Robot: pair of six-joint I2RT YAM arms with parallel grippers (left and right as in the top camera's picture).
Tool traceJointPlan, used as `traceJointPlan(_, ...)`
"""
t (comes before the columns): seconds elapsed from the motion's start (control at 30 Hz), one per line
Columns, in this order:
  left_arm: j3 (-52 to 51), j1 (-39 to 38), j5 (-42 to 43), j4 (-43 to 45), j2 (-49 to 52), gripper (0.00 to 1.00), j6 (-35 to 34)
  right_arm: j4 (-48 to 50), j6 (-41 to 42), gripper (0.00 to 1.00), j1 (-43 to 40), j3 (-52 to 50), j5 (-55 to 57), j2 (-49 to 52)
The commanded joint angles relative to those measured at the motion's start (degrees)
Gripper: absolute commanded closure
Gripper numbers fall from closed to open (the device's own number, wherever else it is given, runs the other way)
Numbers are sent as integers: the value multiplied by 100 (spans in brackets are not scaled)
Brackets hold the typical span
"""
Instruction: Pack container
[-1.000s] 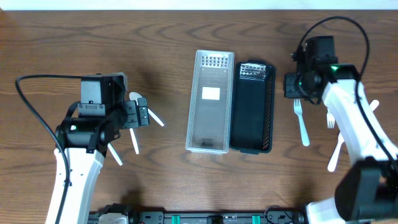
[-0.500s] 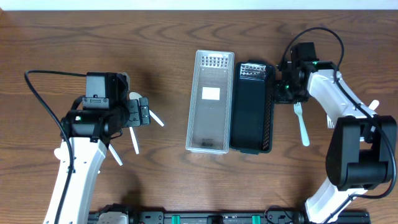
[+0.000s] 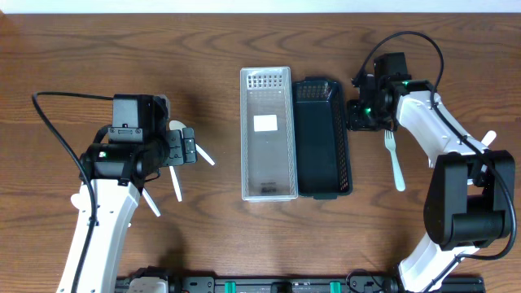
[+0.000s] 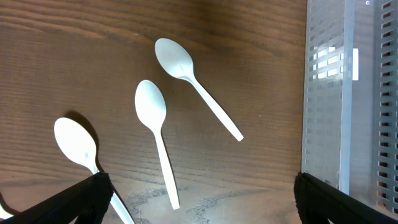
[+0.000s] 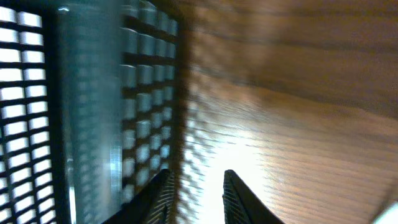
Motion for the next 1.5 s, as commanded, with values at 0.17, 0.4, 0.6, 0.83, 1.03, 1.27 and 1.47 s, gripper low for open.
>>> traceJointPlan(0.17, 85, -2, 33, -9, 24, 2, -31, -190, 501, 33, -387, 166, 1375, -413)
traceJointPlan(0.4, 85, -2, 33, -15, 24, 2, -31, -1397, -175, 2, -820, 173, 1370, -1191)
traceJointPlan(0.6, 85, -2, 35, -17, 24, 2, -31, -2109, -780, 1, -1038, -50, 1370, -1176)
traceJointPlan(0.83, 85, -2, 35, -116, 24, 2, -31, -1025, -1182, 1, -1088, -1117, 1370, -1161)
traceJointPlan(1.03, 85, -2, 35, -122, 24, 2, -31, -271, -1259, 1, -1088, -1526, 1368, -1161)
traceJointPlan(1.27, 85, -2, 35, -122, 24, 2, -31, 422, -1263, 1, -1088, -1794, 1364, -1088)
traceJointPlan(1.47, 85, -2, 35, -122, 24, 2, -31, 518, -1259, 1, -1088, -1860, 1366, -822)
